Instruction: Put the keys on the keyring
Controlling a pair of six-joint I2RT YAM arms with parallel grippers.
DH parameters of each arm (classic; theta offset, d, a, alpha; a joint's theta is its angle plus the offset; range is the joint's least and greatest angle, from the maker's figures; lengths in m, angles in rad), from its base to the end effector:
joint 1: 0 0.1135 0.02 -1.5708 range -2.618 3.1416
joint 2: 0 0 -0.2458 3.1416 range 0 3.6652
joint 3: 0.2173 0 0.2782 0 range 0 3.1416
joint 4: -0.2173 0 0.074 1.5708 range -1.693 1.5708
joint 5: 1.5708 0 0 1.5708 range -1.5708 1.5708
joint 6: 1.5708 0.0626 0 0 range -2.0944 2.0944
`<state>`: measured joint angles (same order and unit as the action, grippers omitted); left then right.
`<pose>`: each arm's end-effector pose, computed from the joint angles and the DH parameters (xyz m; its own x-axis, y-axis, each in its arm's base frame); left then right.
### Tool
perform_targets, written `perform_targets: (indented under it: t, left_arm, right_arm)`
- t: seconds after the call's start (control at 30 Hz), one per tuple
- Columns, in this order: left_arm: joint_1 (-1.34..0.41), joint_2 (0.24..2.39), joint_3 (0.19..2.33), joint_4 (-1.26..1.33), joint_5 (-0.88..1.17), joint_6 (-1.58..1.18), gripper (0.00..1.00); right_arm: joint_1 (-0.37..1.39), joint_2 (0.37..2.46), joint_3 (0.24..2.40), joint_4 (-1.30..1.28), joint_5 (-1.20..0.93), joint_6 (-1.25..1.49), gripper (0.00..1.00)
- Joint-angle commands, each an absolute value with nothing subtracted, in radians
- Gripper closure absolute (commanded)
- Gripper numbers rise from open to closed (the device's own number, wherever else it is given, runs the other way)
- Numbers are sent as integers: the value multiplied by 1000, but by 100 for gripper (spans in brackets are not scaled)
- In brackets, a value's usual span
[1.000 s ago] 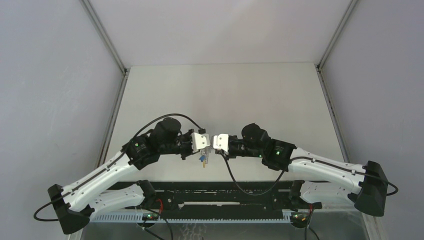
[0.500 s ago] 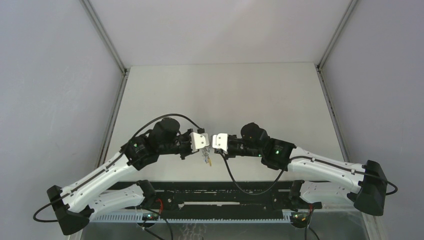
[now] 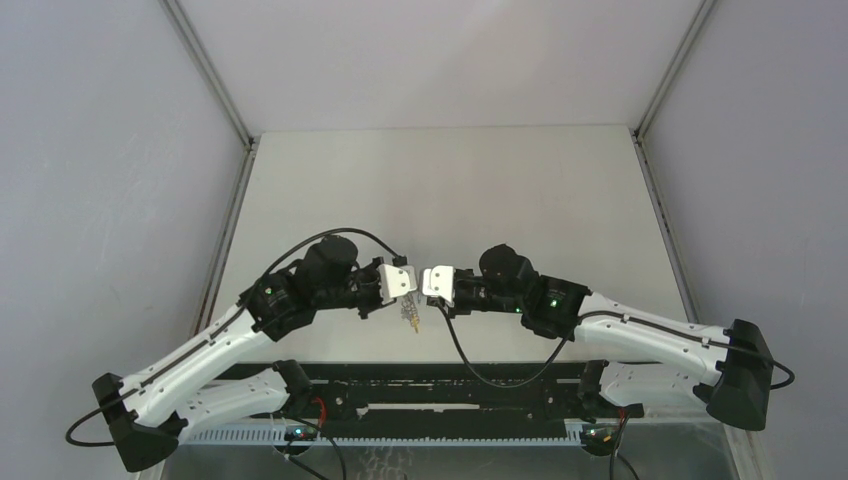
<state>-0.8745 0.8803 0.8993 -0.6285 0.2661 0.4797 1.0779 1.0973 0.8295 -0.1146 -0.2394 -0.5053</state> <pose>0.1439 -0.1978 0.2912 0.0797 0.5989 -0.7969 0.9488 0.1995 0.2449 0.1340 0.2809 0.2679 0.3102 -0.4164 -0.8547 -0.9254 0.0735 -0.3717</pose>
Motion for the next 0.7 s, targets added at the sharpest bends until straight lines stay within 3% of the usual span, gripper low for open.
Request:
perform_targets:
  t: [0.0, 0.67]
  left_arm:
    - [-890, 873, 887, -558, 325, 497, 100]
    - [-890, 862, 874, -548, 339, 506, 100]
  right_arm:
    - [1090, 1133, 866, -121, -187, -498, 100]
    - [1068, 1083, 825, -89, -230, -486, 100]
